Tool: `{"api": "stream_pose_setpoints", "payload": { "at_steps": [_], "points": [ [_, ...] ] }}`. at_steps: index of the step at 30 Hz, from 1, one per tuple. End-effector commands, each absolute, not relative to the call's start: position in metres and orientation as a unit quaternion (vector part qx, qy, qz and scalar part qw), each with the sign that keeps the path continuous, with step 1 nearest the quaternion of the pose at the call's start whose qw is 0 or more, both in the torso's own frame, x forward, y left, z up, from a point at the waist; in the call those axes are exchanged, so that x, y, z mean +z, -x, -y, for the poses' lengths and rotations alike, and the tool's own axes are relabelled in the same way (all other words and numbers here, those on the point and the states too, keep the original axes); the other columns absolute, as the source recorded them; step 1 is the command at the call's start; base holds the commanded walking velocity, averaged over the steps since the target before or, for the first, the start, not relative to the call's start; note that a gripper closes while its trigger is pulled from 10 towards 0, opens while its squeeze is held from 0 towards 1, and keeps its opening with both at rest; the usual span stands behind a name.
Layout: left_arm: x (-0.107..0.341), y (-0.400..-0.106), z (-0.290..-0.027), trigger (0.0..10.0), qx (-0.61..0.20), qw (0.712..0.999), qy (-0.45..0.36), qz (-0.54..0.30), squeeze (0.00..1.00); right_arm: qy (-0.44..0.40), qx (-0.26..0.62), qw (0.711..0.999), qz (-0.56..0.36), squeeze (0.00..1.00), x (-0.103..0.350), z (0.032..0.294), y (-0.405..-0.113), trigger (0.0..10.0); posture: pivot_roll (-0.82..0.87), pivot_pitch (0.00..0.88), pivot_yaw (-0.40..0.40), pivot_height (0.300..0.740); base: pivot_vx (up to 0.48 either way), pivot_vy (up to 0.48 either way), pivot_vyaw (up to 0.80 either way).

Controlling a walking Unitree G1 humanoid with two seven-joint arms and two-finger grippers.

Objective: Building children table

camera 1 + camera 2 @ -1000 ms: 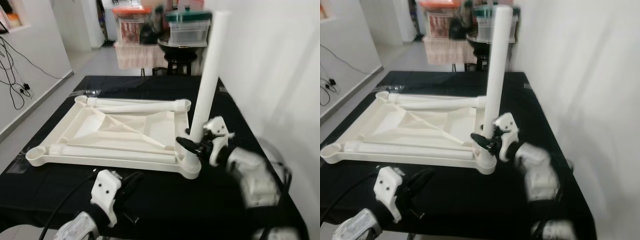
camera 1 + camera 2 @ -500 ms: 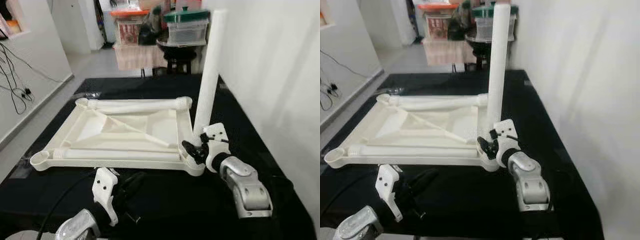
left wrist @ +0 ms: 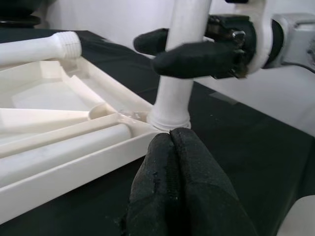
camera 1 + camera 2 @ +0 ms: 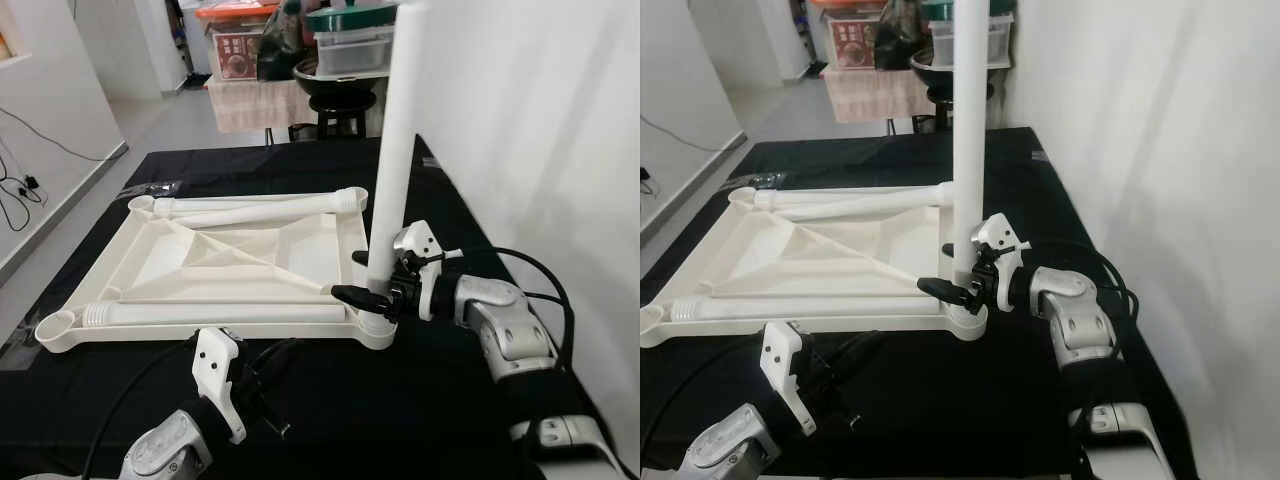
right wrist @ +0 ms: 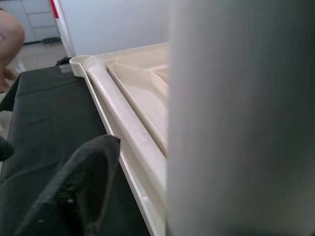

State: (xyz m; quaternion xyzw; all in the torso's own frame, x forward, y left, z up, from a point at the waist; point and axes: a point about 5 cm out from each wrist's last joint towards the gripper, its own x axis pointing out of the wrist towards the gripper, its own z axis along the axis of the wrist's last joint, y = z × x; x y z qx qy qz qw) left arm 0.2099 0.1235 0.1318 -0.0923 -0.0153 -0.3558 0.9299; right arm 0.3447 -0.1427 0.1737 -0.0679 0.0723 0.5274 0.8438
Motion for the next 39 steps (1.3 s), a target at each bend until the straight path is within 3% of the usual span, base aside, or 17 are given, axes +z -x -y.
{"api": "stream_pose_setpoints", "payload": {
  "at_steps": [1,6,11,13,15,16,17,18,22,27,28,29,31,32,35,38,39],
  "points": [
    [0.129,-0.211,-0.122,10.0,-0.360,0.927,0.101,0.007,0.00,0.058,0.569,0.817,-0.066,0.00,0.176,0.126,-0.346,0.0,-0.07,0.000,0.013,0.740,0.000,0.000,0.00],
    [0.129,-0.211,-0.121,10.0,-0.364,0.925,0.106,0.007,0.00,0.047,0.604,0.794,-0.055,0.00,0.182,0.124,-0.349,0.0,-0.06,0.000,0.011,0.740,0.000,0.000,0.00],
    [0.129,-0.212,-0.121,10.0,-0.365,0.925,0.109,0.007,0.00,0.055,0.584,0.808,-0.055,0.00,0.175,0.129,-0.348,0.0,-0.06,0.000,0.011,0.740,0.000,0.000,0.00],
    [0.129,-0.212,-0.122,10.0,-0.365,0.925,0.110,0.007,0.00,0.064,0.564,0.821,-0.059,0.00,0.170,0.131,-0.347,0.0,-0.07,0.000,0.008,0.740,0.000,0.000,0.00],
    [0.130,-0.212,-0.124,10.0,-0.364,0.925,0.111,0.007,0.00,0.088,0.457,0.881,-0.085,0.00,0.150,0.129,-0.340,0.0,-0.08,0.000,-0.002,0.740,0.000,0.000,0.00],
    [0.130,-0.212,-0.124,10.0,-0.364,0.925,0.111,0.007,0.00,0.088,0.457,0.881,-0.085,0.00,0.150,0.129,-0.340,0.0,-0.08,0.000,-0.002,0.740,0.000,0.000,0.00],
    [0.131,-0.211,-0.125,10.0,-0.363,0.925,0.112,0.008,0.00,0.101,0.409,0.902,-0.095,0.00,0.142,0.128,-0.336,0.0,-0.08,0.000,-0.003,0.740,0.000,0.000,0.00],
    [0.131,-0.212,-0.127,10.0,-0.362,0.926,0.111,0.008,0.00,0.046,0.278,0.954,-0.104,0.00,0.136,0.122,-0.329,0.0,-0.09,0.000,0.005,0.740,0.000,0.000,0.00],
    [0.131,-0.216,-0.130,10.0,-0.358,0.927,0.112,0.008,0.00,0.040,0.240,0.964,-0.103,0.00,0.137,0.104,-0.307,0.0,-0.11,0.000,0.030,0.740,0.000,0.000,0.00],
    [0.130,-0.219,-0.129,10.0,-0.365,0.924,0.112,0.005,0.00,0.047,0.237,0.964,-0.115,0.00,0.132,0.113,-0.325,0.0,-0.08,0.000,0.010,0.740,0.000,0.000,0.00],
    [0.130,-0.219,-0.129,10.0,-0.362,0.926,0.110,0.006,0.00,0.031,0.256,0.958,-0.125,0.00,0.133,0.108,-0.328,1.6,-0.08,0.000,0.014,0.740,0.000,0.000,0.00],
    [0.130,-0.220,-0.130,10.0,-0.353,0.929,0.111,0.009,0.00,0.023,0.274,0.954,-0.118,0.00,0.137,0.105,-0.329,10.0,-0.08,0.000,0.014,0.740,0.000,0.000,0.00],
    [0.130,-0.220,-0.130,10.0,-0.347,0.931,0.112,0.011,0.00,0.020,0.285,0.952,-0.110,0.00,0.141,0.104,-0.329,10.0,-0.08,0.000,0.014,0.740,0.000,0.000,0.00],
    [0.130,-0.220,-0.130,10.0,-0.344,0.932,0.112,0.013,0.00,0.022,0.297,0.949,-0.107,1.00,0.145,0.101,-0.327,10.0,-0.08,0.000,0.018,0.740,0.000,0.000,0.00],
    [0.130,-0.222,-0.129,10.0,-0.346,0.931,0.115,0.012,0.00,0.019,0.347,0.934,-0.089,1.00,0.152,0.099,-0.326,10.0,-0.08,0.000,0.015,0.740,0.000,0.000,0.00],
    [0.128,-0.223,-0.127,10.0,-0.359,0.926,0.120,0.006,0.00,0.038,0.454,0.890,-0.040,1.00,0.171,0.102,-0.328,10.0,-0.09,0.000,0.014,0.740,0.000,0.000,0.00],
    [0.127,-0.223,-0.126,10.0,-0.362,0.924,0.122,0.005,0.00,0.040,0.491,0.869,-0.041,0.93,0.173,0.104,-0.330,10.0,-0.08,0.000,0.012,0.740,0.000,0.000,0.00]
  ]
}}
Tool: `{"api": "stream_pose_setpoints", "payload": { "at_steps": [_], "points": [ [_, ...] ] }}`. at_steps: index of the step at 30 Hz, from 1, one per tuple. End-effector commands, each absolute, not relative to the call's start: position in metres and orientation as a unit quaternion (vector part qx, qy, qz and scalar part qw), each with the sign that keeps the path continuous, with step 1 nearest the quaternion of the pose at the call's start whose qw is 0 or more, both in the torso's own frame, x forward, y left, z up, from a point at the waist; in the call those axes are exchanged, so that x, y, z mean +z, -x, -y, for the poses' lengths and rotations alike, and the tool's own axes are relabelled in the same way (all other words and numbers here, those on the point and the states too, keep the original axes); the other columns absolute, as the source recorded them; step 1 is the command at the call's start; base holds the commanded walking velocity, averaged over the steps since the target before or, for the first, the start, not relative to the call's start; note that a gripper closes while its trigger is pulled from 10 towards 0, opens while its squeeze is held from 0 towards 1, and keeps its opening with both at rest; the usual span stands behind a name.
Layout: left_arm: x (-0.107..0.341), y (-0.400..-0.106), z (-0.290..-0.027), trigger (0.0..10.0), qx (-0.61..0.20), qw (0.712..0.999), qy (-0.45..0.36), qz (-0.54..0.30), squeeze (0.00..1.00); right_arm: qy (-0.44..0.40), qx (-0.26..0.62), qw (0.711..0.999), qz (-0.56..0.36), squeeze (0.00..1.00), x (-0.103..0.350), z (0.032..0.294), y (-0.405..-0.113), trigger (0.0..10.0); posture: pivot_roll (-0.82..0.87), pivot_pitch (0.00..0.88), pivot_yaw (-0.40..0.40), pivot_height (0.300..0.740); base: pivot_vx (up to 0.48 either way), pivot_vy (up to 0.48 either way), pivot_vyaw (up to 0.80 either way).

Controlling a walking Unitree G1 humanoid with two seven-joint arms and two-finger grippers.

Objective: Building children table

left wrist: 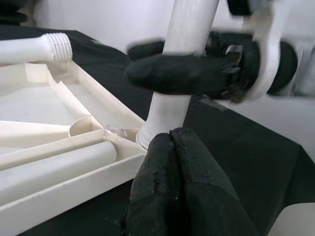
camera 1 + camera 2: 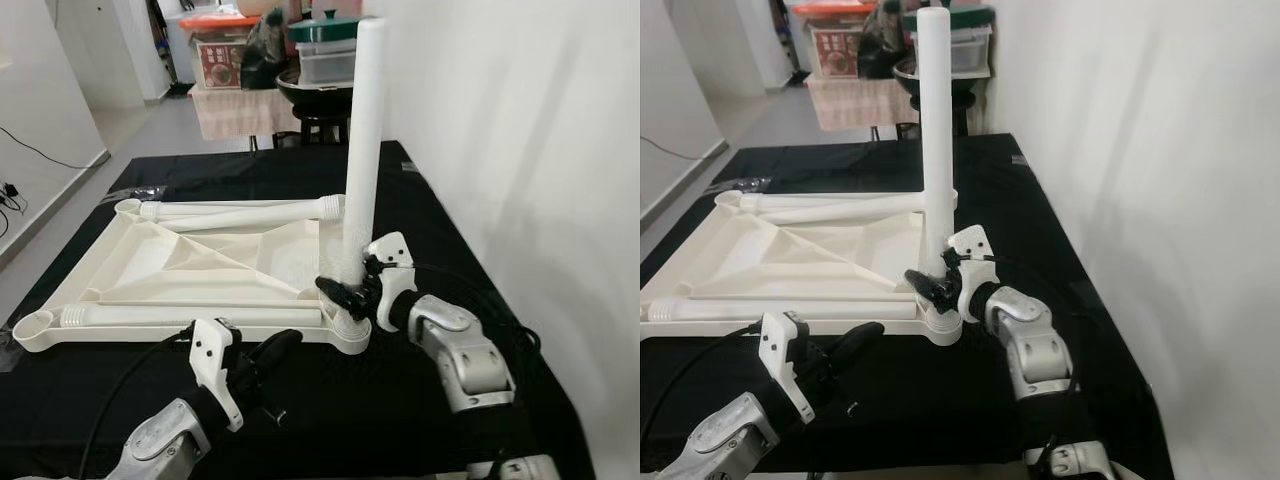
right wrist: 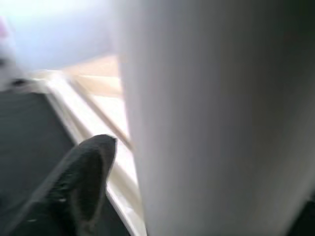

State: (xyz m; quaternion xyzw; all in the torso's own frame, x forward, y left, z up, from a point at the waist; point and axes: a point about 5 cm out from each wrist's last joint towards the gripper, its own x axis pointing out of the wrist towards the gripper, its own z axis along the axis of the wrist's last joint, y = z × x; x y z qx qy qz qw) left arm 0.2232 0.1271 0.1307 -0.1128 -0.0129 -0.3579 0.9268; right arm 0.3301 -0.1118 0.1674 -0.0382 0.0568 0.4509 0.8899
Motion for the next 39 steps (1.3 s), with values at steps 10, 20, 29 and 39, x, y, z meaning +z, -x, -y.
{"api": "stream_pose_setpoints", "payload": {
  "at_steps": [10,20,29,39],
  "points": [
    [0.125,-0.222,-0.122,10.0,-0.367,0.922,0.125,0.001,0.00,0.043,0.617,0.783,-0.066,0.00,0.185,0.110,-0.347,10.0,-0.05,0.000,-0.005,0.740,0.000,0.000,0.00],
    [0.125,-0.221,-0.122,10.0,-0.367,0.921,0.128,0.002,0.00,0.030,0.633,0.769,-0.080,0.00,0.180,0.118,-0.354,0.0,-0.06,0.000,-0.005,0.740,0.000,0.000,0.00],
    [0.128,-0.218,-0.125,10.0,-0.368,0.921,0.132,0.005,0.00,0.094,0.382,0.912,-0.118,0.00,0.136,0.127,-0.339,0.0,-0.07,0.000,-0.023,0.740,0.000,0.000,0.00],
    [0.129,-0.220,-0.130,10.0,-0.365,0.921,0.135,0.008,0.00,0.058,0.266,0.955,-0.117,0.00,0.130,0.107,-0.315,0.0,-0.09,0.000,-0.005,0.740,0.000,0.000,0.00]
  ]
}}
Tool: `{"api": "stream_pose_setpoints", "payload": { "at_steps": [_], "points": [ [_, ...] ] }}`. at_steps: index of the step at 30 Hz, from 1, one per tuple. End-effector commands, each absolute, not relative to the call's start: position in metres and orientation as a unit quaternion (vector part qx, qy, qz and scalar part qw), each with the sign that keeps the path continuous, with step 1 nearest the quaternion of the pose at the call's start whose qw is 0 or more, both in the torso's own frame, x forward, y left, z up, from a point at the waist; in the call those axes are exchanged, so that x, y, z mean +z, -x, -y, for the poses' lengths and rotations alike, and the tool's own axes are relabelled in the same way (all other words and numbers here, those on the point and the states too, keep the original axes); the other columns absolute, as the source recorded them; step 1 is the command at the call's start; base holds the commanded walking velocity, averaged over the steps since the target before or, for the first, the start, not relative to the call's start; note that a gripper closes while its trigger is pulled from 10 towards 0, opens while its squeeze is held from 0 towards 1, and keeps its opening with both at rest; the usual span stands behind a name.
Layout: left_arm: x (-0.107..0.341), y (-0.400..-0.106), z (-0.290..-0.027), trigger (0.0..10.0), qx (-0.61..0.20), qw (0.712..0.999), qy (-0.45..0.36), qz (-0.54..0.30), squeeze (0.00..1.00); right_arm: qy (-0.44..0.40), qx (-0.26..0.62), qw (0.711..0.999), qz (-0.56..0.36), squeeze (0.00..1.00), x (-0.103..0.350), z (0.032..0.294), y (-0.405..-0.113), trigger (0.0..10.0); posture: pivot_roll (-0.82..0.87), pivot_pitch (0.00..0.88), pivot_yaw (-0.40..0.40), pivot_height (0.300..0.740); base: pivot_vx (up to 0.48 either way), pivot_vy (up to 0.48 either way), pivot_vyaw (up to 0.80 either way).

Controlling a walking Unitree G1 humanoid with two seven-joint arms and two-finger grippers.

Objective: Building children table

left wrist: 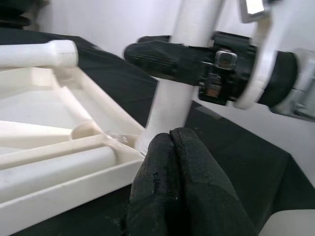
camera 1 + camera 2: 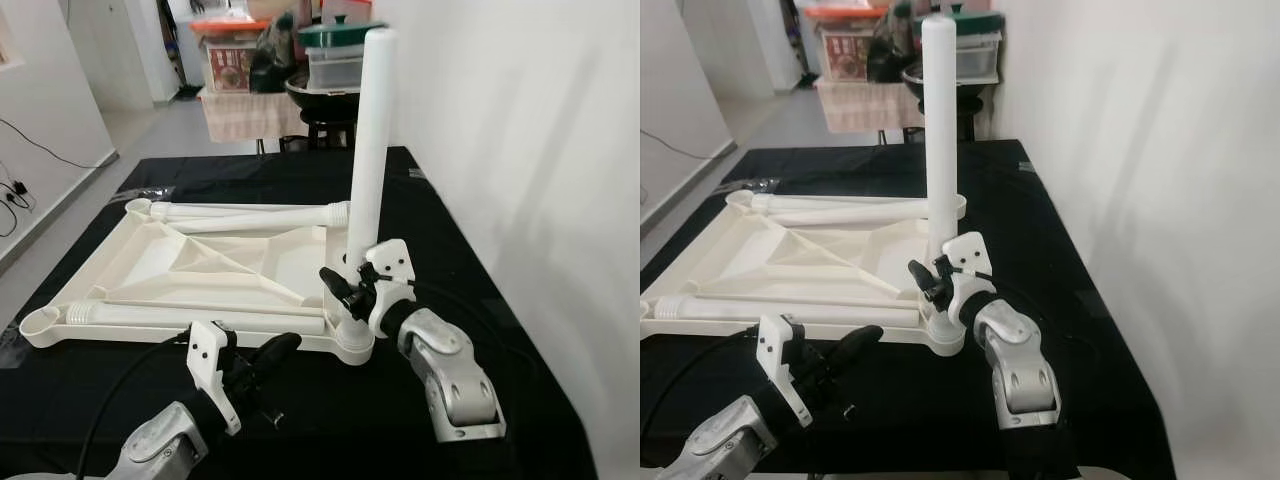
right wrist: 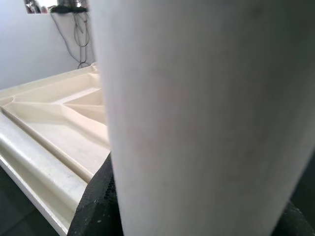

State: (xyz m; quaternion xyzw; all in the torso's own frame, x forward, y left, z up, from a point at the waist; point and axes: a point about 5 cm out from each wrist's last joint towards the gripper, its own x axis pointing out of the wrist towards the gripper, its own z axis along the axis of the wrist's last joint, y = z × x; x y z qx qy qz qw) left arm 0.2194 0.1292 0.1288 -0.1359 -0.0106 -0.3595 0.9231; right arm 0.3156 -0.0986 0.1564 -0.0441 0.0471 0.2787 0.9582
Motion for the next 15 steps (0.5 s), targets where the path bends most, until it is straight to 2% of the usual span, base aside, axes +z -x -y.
{"api": "stream_pose_setpoints", "payload": {
  "at_steps": [1,2,3,4,5,6,10,11,12,15],
  "points": [
    [0.129,-0.221,-0.129,10.0,-0.370,0.920,0.133,0.007,0.00,0.058,0.263,0.956,-0.118,0.00,0.130,0.110,-0.323,7.3,-0.07,0.000,-0.016,0.740,0.000,0.000,0.00],
    [0.130,-0.221,-0.129,10.0,-0.369,0.920,0.133,0.007,0.00,0.047,0.266,0.954,-0.128,0.04,0.129,0.109,-0.325,10.0,-0.07,0.000,-0.009,0.740,0.000,0.000,0.00],
    [0.130,-0.221,-0.130,10.0,-0.362,0.923,0.132,0.009,0.00,0.039,0.309,0.941,-0.129,0.04,0.133,0.101,-0.323,10.0,-0.06,0.000,-0.008,0.740,0.000,0.000,0.00],
    [0.130,-0.222,-0.130,10.0,-0.355,0.925,0.131,0.012,0.00,0.030,0.369,0.921,-0.122,1.00,0.138,0.093,-0.320,10.0,-0.06,0.000,-0.006,0.740,0.000,0.000,0.00],
    [0.130,-0.222,-0.130,10.0,-0.355,0.925,0.131,0.012,0.00,0.030,0.369,0.921,-0.122,1.00,0.138,0.093,-0.320,10.0,-0.06,0.000,-0.006,0.740,0.000,0.000,0.00],
    [0.130,-0.222,-0.131,10.0,-0.351,0.927,0.131,0.013,0.00,0.026,0.417,0.902,-0.110,1.00,0.142,0.089,-0.318,10.0,-0.06,0.000,-0.006,0.740,0.000,0.000,0.00],
    [0.130,-0.222,-0.130,10.0,-0.352,0.927,0.131,0.014,0.00,0.028,0.437,0.893,-0.099,1.00,0.147,0.088,-0.317,10.0,-0.06,0.000,-0.009,0.740,0.000,0.000,0.00],
    [0.130,-0.222,-0.129,10.0,-0.356,0.925,0.132,0.012,0.00,0.038,0.469,0.878,-0.088,0.68,0.150,0.092,-0.319,10.0,-0.06,0.000,-0.012,0.740,0.000,0.000,0.00],
    [0.129,-0.222,-0.128,10.0,-0.363,0.922,0.133,0.009,0.00,0.051,0.512,0.853,-0.089,0.00,0.150,0.099,-0.323,10.0,-0.05,0.000,-0.012,0.740,0.000,0.000,0.00],
    [0.129,-0.222,-0.127,10.0,-0.365,0.921,0.133,0.008,0.00,0.058,0.537,0.837,-0.090,0.00,0.151,0.102,-0.324,10.0,-0.04,0.000,-0.017,0.740,0.000,0.000,0.00]
  ]
}}
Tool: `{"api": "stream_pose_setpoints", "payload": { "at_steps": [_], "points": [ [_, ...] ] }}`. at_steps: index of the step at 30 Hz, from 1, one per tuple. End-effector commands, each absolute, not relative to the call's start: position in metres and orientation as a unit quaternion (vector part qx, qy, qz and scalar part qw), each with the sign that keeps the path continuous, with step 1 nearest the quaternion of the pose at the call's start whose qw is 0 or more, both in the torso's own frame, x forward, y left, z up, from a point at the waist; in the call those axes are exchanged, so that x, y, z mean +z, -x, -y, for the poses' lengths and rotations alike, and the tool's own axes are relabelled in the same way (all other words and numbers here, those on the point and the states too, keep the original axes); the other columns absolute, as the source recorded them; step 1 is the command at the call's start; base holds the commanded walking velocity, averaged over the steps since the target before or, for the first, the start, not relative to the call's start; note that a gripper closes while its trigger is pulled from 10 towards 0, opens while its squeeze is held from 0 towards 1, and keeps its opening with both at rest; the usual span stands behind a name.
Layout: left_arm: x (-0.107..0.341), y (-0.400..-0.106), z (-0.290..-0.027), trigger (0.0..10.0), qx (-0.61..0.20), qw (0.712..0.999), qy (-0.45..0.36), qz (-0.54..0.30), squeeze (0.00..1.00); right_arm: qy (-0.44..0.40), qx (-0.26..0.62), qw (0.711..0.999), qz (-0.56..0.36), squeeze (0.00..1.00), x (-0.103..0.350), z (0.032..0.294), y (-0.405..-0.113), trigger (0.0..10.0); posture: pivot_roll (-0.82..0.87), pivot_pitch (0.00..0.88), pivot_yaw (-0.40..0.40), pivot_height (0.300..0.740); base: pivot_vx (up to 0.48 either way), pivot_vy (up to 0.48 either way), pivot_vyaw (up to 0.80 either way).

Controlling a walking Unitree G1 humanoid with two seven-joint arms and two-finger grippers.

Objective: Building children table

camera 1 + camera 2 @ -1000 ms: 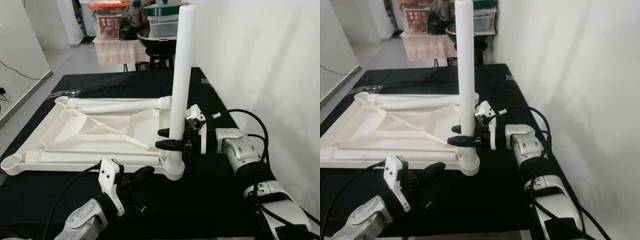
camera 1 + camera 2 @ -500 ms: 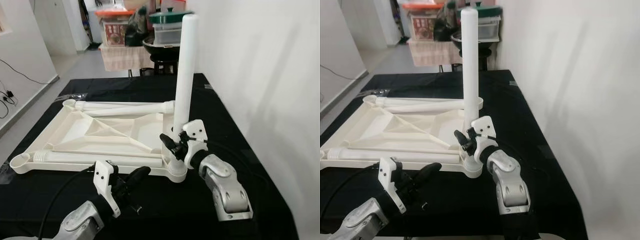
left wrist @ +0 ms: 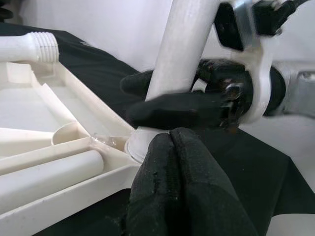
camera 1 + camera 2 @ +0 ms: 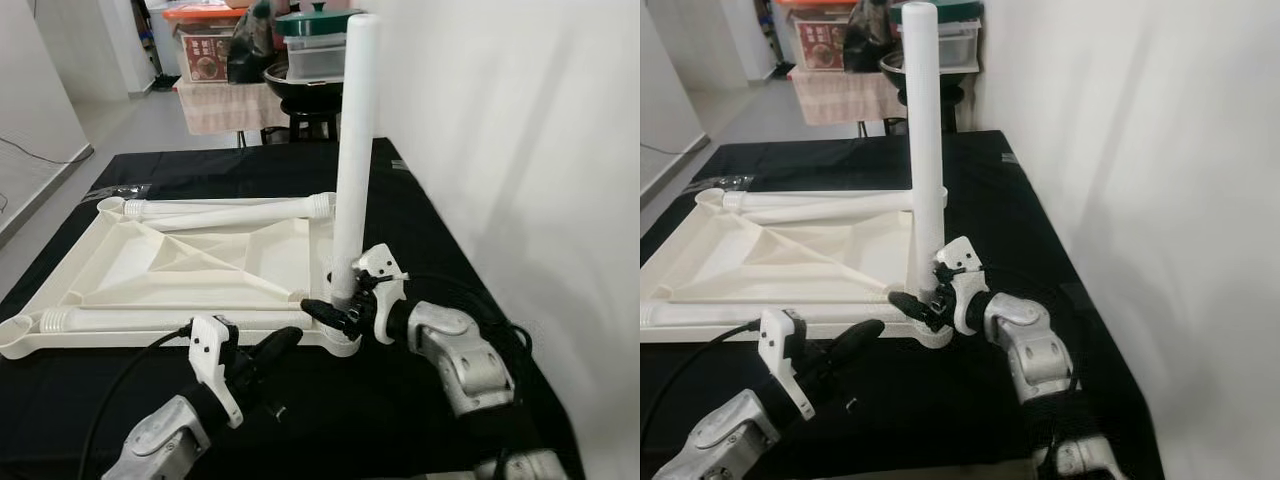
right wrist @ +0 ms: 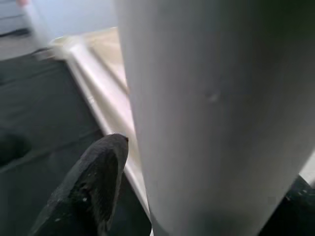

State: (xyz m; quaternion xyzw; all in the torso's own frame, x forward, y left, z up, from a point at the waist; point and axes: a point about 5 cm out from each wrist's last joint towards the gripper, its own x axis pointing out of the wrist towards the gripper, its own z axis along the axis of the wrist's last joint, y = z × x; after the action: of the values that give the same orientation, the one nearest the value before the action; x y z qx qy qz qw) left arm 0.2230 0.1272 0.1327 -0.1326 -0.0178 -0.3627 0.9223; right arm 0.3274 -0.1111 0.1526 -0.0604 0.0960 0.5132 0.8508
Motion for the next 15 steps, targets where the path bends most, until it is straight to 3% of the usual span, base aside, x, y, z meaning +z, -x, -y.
{"api": "stream_pose_setpoints", "payload": {
  "at_steps": [1,4,9,11,15],
  "points": [
    [0.129,-0.222,-0.126,10.0,-0.366,0.921,0.133,0.007,0.00,0.058,0.560,0.821,-0.094,0.00,0.154,0.104,-0.327,10.0,-0.04,0.000,-0.019,0.740,0.000,0.000,0.00],
    [0.129,-0.221,-0.125,10.0,-0.366,0.921,0.134,0.007,0.00,0.048,0.591,0.799,-0.104,0.00,0.159,0.109,-0.338,10.0,-0.03,0.000,-0.024,0.740,0.000,0.000,0.00],
    [0.129,-0.219,-0.123,10.0,-0.366,0.920,0.136,0.007,0.00,0.052,0.582,0.802,-0.127,0.00,0.158,0.115,-0.351,10.0,-0.03,0.000,-0.031,0.740,0.000,0.000,0.00],
    [0.129,-0.218,-0.122,10.0,-0.366,0.920,0.138,0.007,0.00,0.041,0.586,0.799,-0.131,0.00,0.162,0.117,-0.355,0.0,-0.02,0.000,-0.033,0.740,0.000,0.000,0.00],
    [0.129,-0.217,-0.120,10.0,-0.367,0.919,0.140,0.006,0.00,0.031,0.596,0.792,-0.127,0.00,0.166,0.118,-0.358,0.0,-0.02,0.000,-0.035,0.740,0.000,0.000,0.00]
  ]
}}
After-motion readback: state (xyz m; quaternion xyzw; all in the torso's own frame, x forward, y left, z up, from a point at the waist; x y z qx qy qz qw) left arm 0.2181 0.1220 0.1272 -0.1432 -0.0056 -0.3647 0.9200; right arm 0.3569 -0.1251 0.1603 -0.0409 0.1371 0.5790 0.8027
